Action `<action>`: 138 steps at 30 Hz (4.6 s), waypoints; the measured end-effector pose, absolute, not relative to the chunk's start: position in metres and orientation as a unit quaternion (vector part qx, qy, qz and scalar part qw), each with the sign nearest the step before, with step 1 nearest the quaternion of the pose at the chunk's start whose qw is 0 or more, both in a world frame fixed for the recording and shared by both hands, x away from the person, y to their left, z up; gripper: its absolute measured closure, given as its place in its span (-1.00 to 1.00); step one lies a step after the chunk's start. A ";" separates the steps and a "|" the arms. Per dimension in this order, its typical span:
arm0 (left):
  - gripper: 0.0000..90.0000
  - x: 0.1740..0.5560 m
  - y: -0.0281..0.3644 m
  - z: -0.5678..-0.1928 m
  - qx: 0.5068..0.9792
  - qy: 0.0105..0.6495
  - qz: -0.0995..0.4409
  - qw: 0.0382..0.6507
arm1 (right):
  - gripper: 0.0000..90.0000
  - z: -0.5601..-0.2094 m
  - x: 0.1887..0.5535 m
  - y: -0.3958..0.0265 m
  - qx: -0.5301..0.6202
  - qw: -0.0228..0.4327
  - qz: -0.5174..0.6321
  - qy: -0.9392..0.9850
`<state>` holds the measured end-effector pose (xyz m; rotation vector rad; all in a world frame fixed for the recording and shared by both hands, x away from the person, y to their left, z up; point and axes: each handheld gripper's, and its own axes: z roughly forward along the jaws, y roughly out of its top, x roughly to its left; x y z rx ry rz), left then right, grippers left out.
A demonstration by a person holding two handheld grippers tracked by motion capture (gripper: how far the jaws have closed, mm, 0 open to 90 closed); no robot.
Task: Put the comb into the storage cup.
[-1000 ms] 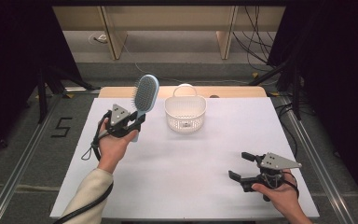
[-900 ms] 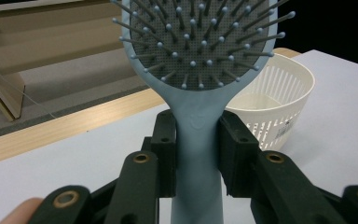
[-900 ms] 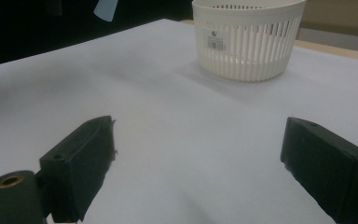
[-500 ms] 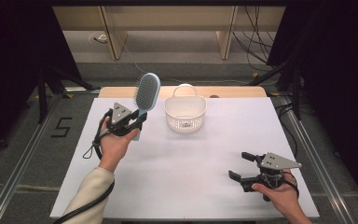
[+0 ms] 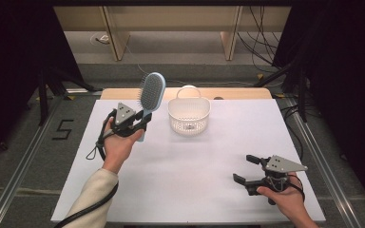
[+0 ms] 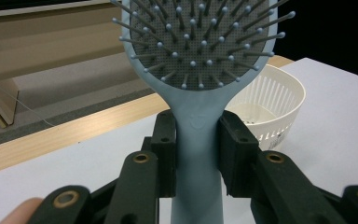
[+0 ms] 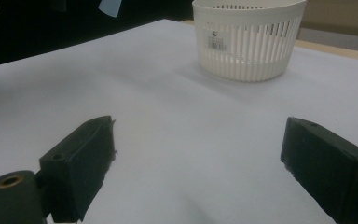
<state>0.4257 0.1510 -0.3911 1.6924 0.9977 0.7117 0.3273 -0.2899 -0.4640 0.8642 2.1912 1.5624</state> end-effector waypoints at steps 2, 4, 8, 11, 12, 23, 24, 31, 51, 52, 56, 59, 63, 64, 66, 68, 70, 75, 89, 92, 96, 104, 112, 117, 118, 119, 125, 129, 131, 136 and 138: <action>0.55 0.426 0.150 -0.391 0.701 0.412 0.293 0.503 | -0.76 -0.464 0.327 -0.290 0.301 0.157 0.546 0.765; 0.55 0.427 0.149 -0.391 0.702 0.412 0.292 0.502 | -0.76 -0.464 0.327 -0.290 0.302 0.156 0.546 0.765; 0.55 0.427 0.148 -0.390 0.702 0.410 0.292 0.503 | -0.76 -0.464 0.327 -0.290 0.301 0.157 0.547 0.765; 0.55 0.427 0.148 -0.389 0.701 0.409 0.293 0.505 | -0.76 -0.464 0.327 -0.290 0.301 0.157 0.547 0.766; 0.55 0.427 0.148 -0.389 0.701 0.409 0.293 0.506 | -0.76 -0.464 0.327 -0.290 0.301 0.156 0.546 0.766; 0.55 0.430 0.144 -0.386 0.700 0.407 0.291 0.510 | -0.76 -0.464 0.327 -0.290 0.301 0.156 0.547 0.766; 0.55 0.430 0.143 -0.386 0.700 0.407 0.290 0.510 | -0.76 -0.464 0.327 -0.290 0.302 0.156 0.546 0.766; 0.55 0.432 0.139 -0.386 0.700 0.407 0.289 0.511 | -0.76 -0.464 0.327 -0.290 0.302 0.155 0.548 0.765; 0.55 0.436 0.134 -0.384 0.699 0.403 0.287 0.516 | -0.76 -0.464 0.327 -0.291 0.303 0.155 0.548 0.764; 0.55 0.437 0.134 -0.384 0.699 0.403 0.288 0.516 | -0.76 -0.464 0.328 -0.291 0.303 0.154 0.548 0.764; 0.55 0.438 0.133 -0.384 0.700 0.403 0.289 0.514 | -0.76 -0.464 0.327 -0.291 0.303 0.155 0.548 0.764; 0.55 0.438 0.132 -0.384 0.702 0.401 0.292 0.510 | -0.76 -0.464 0.327 -0.291 0.303 0.155 0.546 0.765; 0.55 0.439 0.131 -0.384 0.702 0.402 0.291 0.510 | -0.76 -0.464 0.327 -0.291 0.303 0.155 0.548 0.764; 0.55 0.440 0.131 -0.385 0.702 0.402 0.291 0.510 | -0.76 -0.464 0.327 -0.291 0.303 0.155 0.548 0.764; 0.55 0.440 0.130 -0.385 0.703 0.401 0.293 0.509 | -0.76 -0.464 0.327 -0.291 0.303 0.155 0.548 0.765; 0.55 0.441 0.130 -0.385 0.705 0.399 0.294 0.508 | -0.76 -0.464 0.327 -0.291 0.303 0.155 0.548 0.765; 0.55 0.442 0.130 -0.385 0.704 0.400 0.295 0.507 | -0.76 -0.464 0.327 -0.291 0.303 0.155 0.547 0.765; 0.55 0.443 0.131 -0.384 0.703 0.401 0.296 0.507 | -0.76 -0.464 0.327 -0.291 0.303 0.155 0.547 0.765; 0.55 0.446 0.126 -0.382 0.704 0.397 0.294 0.511 | -0.76 -0.464 0.328 -0.291 0.303 0.155 0.548 0.764; 0.55 0.447 0.125 -0.381 0.704 0.397 0.293 0.511 | -0.76 -0.464 0.327 -0.291 0.303 0.155 0.548 0.764; 0.55 0.447 0.123 -0.381 0.704 0.395 0.294 0.511 | -0.76 -0.464 0.327 -0.291 0.303 0.155 0.547 0.765; 0.55 0.448 0.122 -0.380 0.705 0.395 0.293 0.511 | -0.76 -0.463 0.327 -0.291 0.303 0.155 0.547 0.765; 0.55 0.450 0.121 -0.379 0.704 0.395 0.294 0.513 | -0.76 -0.464 0.327 -0.291 0.302 0.155 0.548 0.764; 0.55 0.451 0.119 -0.379 0.704 0.394 0.293 0.514 | -0.76 -0.463 0.327 -0.291 0.304 0.156 0.546 0.765; 0.55 0.450 0.119 -0.378 0.703 0.394 0.292 0.514 | -0.76 -0.463 0.327 -0.291 0.304 0.156 0.547 0.765; 0.55 0.450 0.119 -0.378 0.703 0.394 0.292 0.514 | -0.76 -0.463 0.327 -0.291 0.303 0.155 0.546 0.765; 0.55 0.451 0.117 -0.378 0.704 0.393 0.291 0.515 | -0.76 -0.463 0.327 -0.291 0.304 0.155 0.547 0.765; 0.55 0.452 0.115 -0.377 0.703 0.392 0.293 0.516 | -0.76 -0.463 0.327 -0.291 0.304 0.155 0.547 0.765; 0.55 0.452 0.114 -0.377 0.702 0.393 0.292 0.517 | -0.76 -0.463 0.327 -0.291 0.304 0.155 0.547 0.765; 0.55 0.453 0.113 -0.376 0.703 0.392 0.291 0.517 | -0.76 -0.463 0.327 -0.291 0.304 0.155 0.546 0.765; 0.55 0.453 0.112 -0.376 0.702 0.392 0.291 0.518 | -0.76 -0.463 0.327 -0.291 0.304 0.155 0.547 0.765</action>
